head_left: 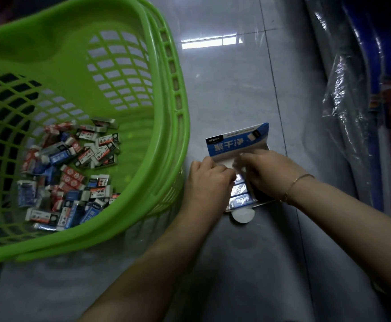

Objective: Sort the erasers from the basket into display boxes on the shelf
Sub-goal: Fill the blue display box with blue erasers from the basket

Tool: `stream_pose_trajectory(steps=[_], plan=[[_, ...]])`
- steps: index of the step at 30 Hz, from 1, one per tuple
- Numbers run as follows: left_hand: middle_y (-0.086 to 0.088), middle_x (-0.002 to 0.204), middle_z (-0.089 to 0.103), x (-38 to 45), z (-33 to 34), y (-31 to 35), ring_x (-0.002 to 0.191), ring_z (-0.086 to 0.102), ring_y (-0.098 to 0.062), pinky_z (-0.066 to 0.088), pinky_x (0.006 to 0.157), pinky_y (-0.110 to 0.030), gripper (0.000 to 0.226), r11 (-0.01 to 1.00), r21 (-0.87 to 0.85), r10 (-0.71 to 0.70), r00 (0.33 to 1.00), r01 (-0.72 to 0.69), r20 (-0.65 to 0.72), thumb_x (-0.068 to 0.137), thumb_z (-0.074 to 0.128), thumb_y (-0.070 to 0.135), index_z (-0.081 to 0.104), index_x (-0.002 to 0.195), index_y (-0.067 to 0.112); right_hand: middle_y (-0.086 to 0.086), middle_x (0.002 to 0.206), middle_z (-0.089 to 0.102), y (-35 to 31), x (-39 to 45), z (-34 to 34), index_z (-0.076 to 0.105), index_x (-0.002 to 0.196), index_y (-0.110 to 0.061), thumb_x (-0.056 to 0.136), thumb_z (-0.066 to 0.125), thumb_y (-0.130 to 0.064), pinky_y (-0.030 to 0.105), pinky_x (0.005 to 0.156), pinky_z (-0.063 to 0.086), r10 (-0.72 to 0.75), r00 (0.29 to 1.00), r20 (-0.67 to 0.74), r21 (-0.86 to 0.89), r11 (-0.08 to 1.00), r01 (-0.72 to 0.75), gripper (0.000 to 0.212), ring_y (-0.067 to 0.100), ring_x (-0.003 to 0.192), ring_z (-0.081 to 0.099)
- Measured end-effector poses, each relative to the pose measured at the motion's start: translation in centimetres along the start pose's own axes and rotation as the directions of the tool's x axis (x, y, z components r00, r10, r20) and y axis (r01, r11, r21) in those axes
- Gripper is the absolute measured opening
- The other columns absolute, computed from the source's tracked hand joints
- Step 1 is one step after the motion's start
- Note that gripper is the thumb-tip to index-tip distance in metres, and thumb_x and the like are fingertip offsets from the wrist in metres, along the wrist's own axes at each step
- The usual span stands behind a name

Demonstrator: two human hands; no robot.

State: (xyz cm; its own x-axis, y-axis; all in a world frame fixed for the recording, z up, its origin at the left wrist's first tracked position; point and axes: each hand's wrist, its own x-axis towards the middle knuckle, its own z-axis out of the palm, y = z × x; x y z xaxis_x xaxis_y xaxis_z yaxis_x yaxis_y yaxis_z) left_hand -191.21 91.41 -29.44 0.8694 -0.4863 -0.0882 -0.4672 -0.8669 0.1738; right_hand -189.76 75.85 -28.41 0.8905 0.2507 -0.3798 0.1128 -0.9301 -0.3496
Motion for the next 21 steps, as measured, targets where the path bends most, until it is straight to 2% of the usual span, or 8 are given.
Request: stream_pose_trajectory(steps=[2,5,9,14,18,21], plan=[[0.005,0.105,0.067,0.2,0.0,0.0,0.101,0.046,-0.022,0.027,0.082,-0.034,0.024,1.0,-0.014,-0.005,1.0,0.005,0.007,0.094,0.046,0.032,0.065,0.106,0.023,0.003,0.121,0.053,0.0,-0.3,0.1,0.055,0.121,-0.026,0.089,0.053,-0.026,0.029,0.077,0.042,-0.002,1.0,-0.023,-0.029,1.0,0.002,0.032,0.025,0.104,0.055],[0.007,0.11,0.065,0.4,0.1,-0.2,0.104,0.044,-0.02,0.024,0.082,-0.032,0.024,0.999,-0.028,-0.024,0.999,0.025,0.03,0.094,0.044,0.034,0.062,0.109,0.025,0.004,0.113,0.046,-0.4,-0.4,0.3,0.061,0.117,-0.028,0.09,0.053,-0.031,0.031,0.073,0.042,0.002,1.0,0.016,-0.099,0.995,0.0,0.028,0.027,0.095,0.055],[0.007,0.109,0.065,0.4,0.3,-0.1,0.103,0.043,-0.02,0.023,0.081,-0.031,0.022,0.998,-0.052,-0.041,0.999,0.042,0.028,0.093,0.047,0.033,0.061,0.107,0.026,0.002,0.116,0.042,-0.3,-0.3,0.1,0.065,0.114,-0.03,0.09,0.055,-0.03,0.035,0.082,0.049,0.006,1.0,-0.007,-0.056,0.998,-0.006,0.026,0.024,0.095,0.055],[0.007,0.106,0.067,0.5,0.6,-0.3,0.103,0.046,-0.02,0.026,0.083,-0.034,0.021,0.995,-0.086,-0.058,0.998,0.058,0.007,0.09,0.052,0.032,0.064,0.105,0.025,0.001,0.125,0.056,0.2,-0.1,-0.2,0.06,0.121,-0.027,0.089,0.054,-0.023,0.033,0.086,0.046,-0.002,0.995,-0.097,-0.017,1.0,0.001,0.032,0.025,0.109,0.055],[0.008,0.104,0.068,0.6,0.7,-0.3,0.102,0.046,-0.02,0.027,0.084,-0.033,0.019,0.992,-0.105,-0.07,0.997,0.069,-0.01,0.089,0.055,0.032,0.065,0.104,0.025,0.004,0.11,0.065,1.1,0.2,-0.8,0.062,0.115,-0.031,0.088,0.055,-0.024,0.028,0.07,0.042,0.086,0.983,-0.163,-0.142,0.984,-0.109,0.029,0.028,0.098,0.061],[0.008,0.104,0.068,0.5,0.6,-0.2,0.101,0.046,-0.02,0.026,0.082,-0.033,0.018,0.992,-0.112,-0.063,0.998,0.062,-0.011,0.089,0.056,0.031,0.065,0.103,0.026,0.001,0.109,0.066,1.4,0.0,-0.8,0.064,0.112,-0.032,0.085,0.058,-0.025,0.027,0.069,0.039,0.082,0.989,-0.121,-0.16,0.982,-0.101,0.028,0.025,0.095,0.061]])
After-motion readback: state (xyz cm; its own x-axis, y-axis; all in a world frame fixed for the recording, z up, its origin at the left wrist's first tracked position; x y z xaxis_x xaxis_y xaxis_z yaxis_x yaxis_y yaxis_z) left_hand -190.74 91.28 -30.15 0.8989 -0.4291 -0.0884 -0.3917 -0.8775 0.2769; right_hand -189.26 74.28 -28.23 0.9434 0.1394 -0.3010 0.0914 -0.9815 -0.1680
